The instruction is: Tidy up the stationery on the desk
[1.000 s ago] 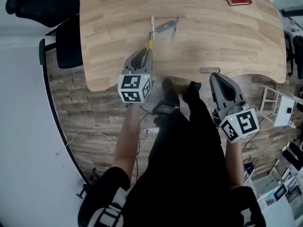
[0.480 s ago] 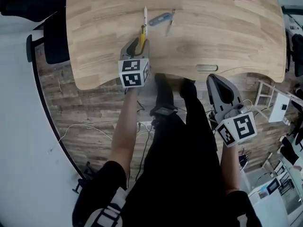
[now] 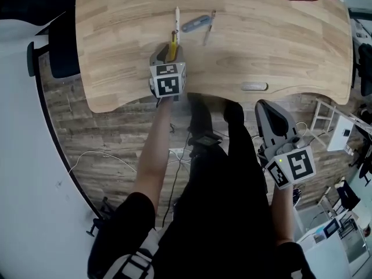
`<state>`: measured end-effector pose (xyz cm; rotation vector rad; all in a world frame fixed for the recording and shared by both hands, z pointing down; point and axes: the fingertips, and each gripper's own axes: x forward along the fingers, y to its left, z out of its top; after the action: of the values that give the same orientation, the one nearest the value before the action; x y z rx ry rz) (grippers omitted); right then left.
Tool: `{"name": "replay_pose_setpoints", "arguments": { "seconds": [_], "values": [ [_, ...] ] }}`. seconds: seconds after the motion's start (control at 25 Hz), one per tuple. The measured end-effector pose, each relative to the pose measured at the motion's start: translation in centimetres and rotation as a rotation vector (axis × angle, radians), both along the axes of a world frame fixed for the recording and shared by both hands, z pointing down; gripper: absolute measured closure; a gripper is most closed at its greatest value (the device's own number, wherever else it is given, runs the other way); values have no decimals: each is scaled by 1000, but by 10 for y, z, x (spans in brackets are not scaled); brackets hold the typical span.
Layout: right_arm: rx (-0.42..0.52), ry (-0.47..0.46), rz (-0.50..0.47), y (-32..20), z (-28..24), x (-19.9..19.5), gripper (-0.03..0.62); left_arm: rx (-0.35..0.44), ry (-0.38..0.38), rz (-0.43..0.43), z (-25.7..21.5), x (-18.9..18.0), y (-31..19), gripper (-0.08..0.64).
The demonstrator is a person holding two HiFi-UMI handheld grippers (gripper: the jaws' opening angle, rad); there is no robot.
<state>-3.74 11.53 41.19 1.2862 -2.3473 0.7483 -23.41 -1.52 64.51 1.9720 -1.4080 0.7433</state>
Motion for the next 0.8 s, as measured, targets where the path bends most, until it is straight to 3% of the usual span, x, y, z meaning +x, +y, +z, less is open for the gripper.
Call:
{"name": "replay_pose_setpoints", "arguments": {
  "seconds": [0.2, 0.4, 0.8],
  "values": [
    [-4, -10, 13, -5, 2, 2, 578, -18, -23, -7, 13, 1, -2, 420],
    [-2, -23, 6, -8, 1, -2, 580, -25, -56, -19, 14, -5, -1, 474],
    [46, -34, 36, -6, -17, -3, 578, -37, -59, 9, 1, -5, 5, 477]
  ]
}}
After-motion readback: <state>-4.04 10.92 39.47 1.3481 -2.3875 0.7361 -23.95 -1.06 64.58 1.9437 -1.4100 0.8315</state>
